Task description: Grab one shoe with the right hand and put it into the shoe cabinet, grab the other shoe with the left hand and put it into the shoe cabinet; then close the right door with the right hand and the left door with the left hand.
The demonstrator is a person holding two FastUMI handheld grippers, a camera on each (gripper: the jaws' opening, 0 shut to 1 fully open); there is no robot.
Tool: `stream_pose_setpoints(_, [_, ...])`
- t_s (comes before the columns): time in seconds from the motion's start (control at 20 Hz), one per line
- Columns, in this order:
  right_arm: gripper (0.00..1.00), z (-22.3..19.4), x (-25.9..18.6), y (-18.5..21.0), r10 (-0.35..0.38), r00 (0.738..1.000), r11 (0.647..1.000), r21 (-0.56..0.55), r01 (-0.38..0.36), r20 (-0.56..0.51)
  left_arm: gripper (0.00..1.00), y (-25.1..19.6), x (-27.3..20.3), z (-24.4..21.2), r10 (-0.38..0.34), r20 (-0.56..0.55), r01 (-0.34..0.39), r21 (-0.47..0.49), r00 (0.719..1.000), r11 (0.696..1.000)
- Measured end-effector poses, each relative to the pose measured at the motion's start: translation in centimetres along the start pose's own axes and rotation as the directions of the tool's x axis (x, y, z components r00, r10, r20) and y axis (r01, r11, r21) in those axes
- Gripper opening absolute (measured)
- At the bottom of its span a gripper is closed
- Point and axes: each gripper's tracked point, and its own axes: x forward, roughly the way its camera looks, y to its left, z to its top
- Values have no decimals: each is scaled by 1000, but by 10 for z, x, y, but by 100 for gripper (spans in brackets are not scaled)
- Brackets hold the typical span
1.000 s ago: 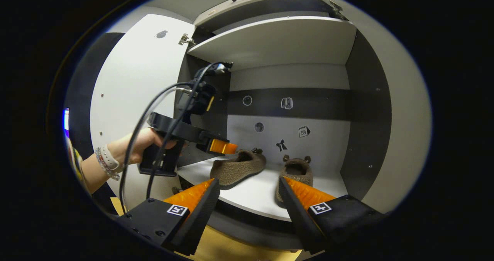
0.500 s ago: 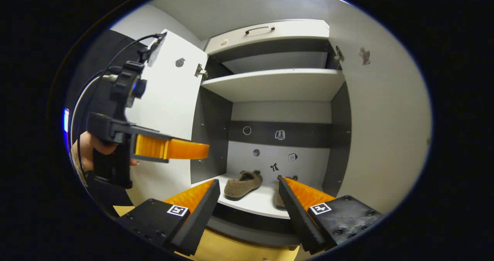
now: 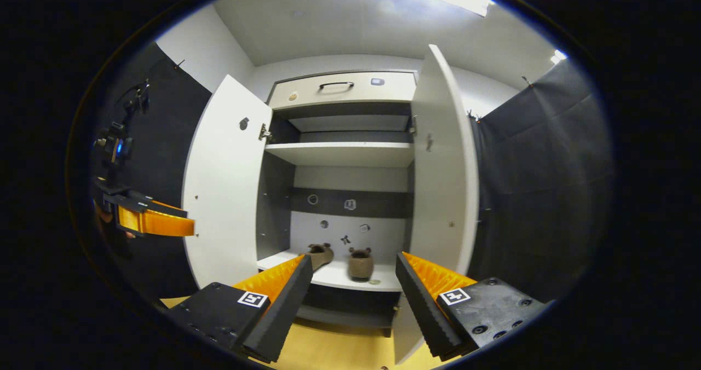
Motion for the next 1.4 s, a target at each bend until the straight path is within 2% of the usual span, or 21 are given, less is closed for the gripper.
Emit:
stream_pose_setpoints(0.15, [97, 2, -11, -63, -137, 990, 991, -7, 137, -24, 96, 20, -28, -5, 45, -3, -45, -21, 999, 999])
stream_pose_setpoints(0.25, [98, 4, -10, -100, -207, 978, 978, 6, 207, -24, 96, 41, -45, -7, 121, -7, -121, -12, 993, 993])
stream_pose_setpoints(0.45, [97, -10, 9, -145, -253, 966, 967, -16, 253, -48, 96, 85, -67, -11, 282, -17, -282, -7, 959, 959])
stream_pose_setpoints(0.55, [97, -22, 23, -160, -247, 967, 969, -38, 245, -62, 96, 100, -75, -17, 345, -22, -346, -40, 938, 937])
stream_pose_setpoints(0.8, [95, -35, 49, -167, -192, 979, 981, -28, 190, -73, 98, 132, -88, -28, 454, -39, -455, -93, 890, 886])
stream_pose_setpoints(0.95, [95, -37, 54, -151, -134, 987, 991, 16, 136, -84, 97, 142, -84, -29, 492, -45, -493, -131, 870, 860])
stream_pose_setpoints(1.1, [95, -37, 59, -130, -74, 994, 997, 12, 75, -76, 95, 144, -83, -26, 502, -36, -502, -124, 864, 856])
stream_pose_setpoints(1.4, [95, -38, 79, -79, 43, 996, 999, 21, -41, -77, 95, 141, -74, -25, 474, -54, -477, -113, 879, 872])
